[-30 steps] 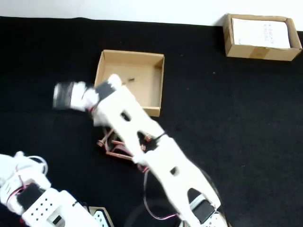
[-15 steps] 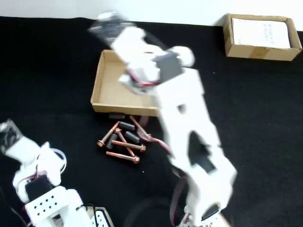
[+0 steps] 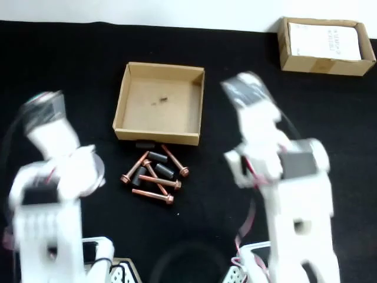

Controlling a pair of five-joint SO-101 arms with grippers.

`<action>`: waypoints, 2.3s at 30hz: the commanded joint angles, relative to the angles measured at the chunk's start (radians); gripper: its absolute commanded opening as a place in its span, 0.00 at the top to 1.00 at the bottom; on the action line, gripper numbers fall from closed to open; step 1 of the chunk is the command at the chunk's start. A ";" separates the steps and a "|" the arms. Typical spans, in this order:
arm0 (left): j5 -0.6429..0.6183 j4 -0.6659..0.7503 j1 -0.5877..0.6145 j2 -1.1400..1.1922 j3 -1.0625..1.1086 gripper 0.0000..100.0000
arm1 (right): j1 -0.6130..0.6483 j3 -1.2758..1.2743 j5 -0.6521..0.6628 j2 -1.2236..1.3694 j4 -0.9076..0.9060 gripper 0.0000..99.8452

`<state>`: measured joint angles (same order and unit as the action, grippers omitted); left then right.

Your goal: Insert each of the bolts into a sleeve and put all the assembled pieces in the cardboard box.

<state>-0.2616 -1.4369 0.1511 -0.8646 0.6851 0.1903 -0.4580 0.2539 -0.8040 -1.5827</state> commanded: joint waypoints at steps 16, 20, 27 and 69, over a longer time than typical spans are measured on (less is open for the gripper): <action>-0.201 0.061 -0.159 0.777 -0.194 0.98 | -0.367 -0.515 0.170 -0.338 0.252 0.99; -0.201 0.130 -0.165 0.851 -0.194 0.98 | -0.366 -0.510 0.167 -0.340 0.251 0.99; -0.201 0.215 -0.191 0.920 -0.194 0.98 | -0.366 -0.510 0.164 -0.340 0.246 0.99; -0.428 -0.012 -0.074 1.006 -0.700 0.97 | -0.286 -0.518 0.170 -0.332 0.228 0.99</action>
<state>-0.6467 -1.4108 0.0913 0.1910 0.0361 -0.1396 -0.9797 0.4166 -1.1308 -1.3725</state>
